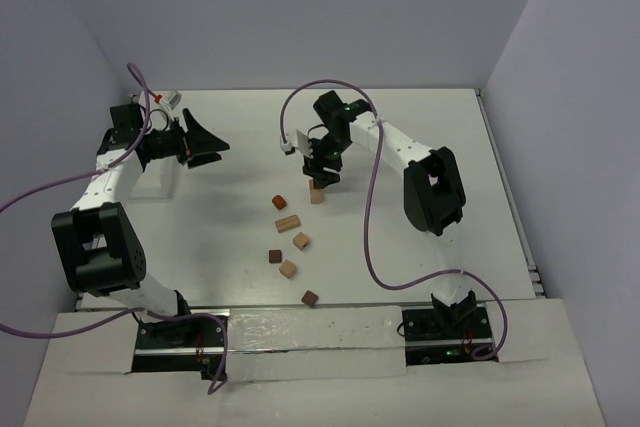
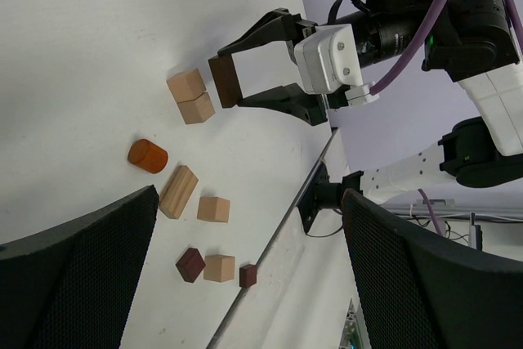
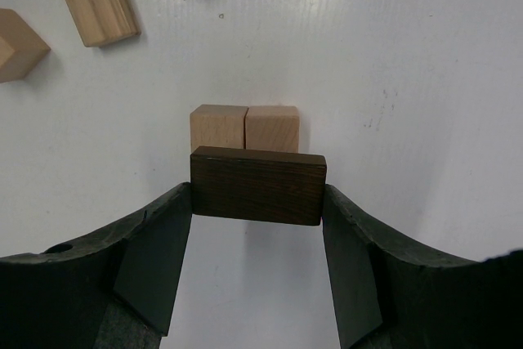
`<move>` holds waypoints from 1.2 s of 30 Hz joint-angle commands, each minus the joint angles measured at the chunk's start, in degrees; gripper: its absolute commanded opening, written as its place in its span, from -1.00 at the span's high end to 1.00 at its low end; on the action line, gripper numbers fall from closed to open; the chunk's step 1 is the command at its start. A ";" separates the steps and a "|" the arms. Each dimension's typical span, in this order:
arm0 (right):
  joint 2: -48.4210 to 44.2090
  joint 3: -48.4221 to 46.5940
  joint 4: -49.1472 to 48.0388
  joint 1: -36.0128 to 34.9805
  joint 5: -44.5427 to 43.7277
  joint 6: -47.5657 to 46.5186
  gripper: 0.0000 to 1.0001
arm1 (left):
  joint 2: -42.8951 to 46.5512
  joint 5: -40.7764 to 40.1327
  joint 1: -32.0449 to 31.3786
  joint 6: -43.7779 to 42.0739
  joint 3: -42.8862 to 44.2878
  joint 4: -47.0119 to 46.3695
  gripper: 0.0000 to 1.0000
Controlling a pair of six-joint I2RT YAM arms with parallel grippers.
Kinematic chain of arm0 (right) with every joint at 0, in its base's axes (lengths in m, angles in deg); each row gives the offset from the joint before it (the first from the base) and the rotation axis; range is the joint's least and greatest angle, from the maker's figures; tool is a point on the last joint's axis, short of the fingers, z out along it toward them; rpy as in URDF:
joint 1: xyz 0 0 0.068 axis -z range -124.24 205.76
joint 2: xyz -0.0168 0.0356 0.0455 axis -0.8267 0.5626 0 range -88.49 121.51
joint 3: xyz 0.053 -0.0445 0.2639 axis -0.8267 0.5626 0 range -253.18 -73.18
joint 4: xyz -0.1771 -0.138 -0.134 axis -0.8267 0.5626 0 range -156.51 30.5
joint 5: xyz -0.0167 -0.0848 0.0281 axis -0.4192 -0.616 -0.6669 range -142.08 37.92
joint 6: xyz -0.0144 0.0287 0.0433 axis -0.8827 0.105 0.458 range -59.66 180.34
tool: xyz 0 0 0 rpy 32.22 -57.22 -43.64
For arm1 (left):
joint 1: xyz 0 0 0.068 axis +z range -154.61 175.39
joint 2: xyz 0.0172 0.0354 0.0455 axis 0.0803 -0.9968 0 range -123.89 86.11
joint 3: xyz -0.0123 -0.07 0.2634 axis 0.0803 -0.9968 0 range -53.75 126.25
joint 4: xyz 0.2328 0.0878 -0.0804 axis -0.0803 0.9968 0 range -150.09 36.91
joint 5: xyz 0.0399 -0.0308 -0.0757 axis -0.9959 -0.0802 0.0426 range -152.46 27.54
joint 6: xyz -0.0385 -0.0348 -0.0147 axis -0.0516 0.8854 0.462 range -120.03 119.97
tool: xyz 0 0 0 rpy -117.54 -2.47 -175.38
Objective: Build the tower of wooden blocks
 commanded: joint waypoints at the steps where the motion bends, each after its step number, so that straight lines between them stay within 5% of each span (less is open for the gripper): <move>1: 0.68 -0.32 -1.04 -0.78 0.70 0.22 0.65 | -0.31 0.60 0.44 -1.21 3.08 0.13 -0.98; 36: 2.15 2.50 -3.15 -2.24 0.02 1.10 0.51 | -0.92 -1.73 0.44 -2.63 4.66 2.76 -0.98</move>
